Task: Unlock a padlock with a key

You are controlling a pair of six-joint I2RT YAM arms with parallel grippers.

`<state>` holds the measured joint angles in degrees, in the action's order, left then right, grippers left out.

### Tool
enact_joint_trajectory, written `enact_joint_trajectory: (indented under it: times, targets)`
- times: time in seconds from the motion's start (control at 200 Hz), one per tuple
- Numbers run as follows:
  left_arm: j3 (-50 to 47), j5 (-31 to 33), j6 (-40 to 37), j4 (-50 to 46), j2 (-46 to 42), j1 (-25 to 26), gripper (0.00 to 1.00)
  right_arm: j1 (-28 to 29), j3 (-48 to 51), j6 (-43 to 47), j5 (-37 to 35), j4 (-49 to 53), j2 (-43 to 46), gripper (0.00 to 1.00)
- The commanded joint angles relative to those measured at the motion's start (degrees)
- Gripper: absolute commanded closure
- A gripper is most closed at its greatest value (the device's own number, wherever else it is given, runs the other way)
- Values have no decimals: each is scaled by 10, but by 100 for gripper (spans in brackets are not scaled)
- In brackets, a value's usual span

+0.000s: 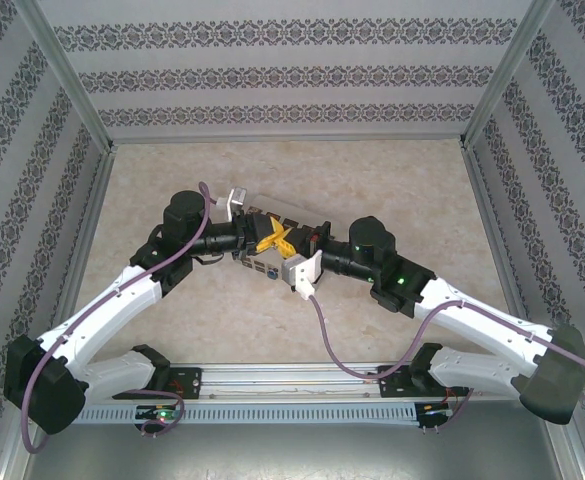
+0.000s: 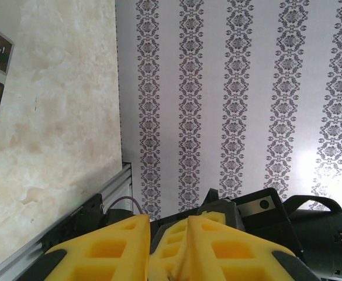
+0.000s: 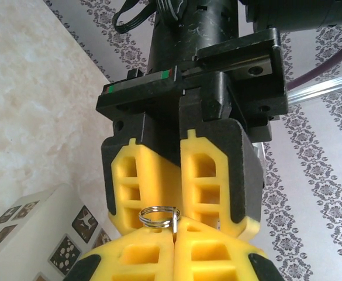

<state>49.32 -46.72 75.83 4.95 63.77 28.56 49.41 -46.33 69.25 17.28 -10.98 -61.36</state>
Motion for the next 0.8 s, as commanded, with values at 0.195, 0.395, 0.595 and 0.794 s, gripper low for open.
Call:
enact_joint_trajectory:
  times: [0.195, 0.395, 0.595, 0.794]
  targets:
    - [-12, -17, 29, 62, 4, 10, 94, 7, -13, 11, -19, -23, -9, 100]
    - [-22, -6, 44, 107, 1, 10, 100, 2, -12, -9, -25, -17, -4, 85]
    - [-10, 60, -38, 102, -7, 9, 100, 2, 4, -51, -17, 29, 25, 53]
    - [-2, 140, -173, 102, -17, 9, 100, -4, 39, -159, -31, 45, 71, 43]
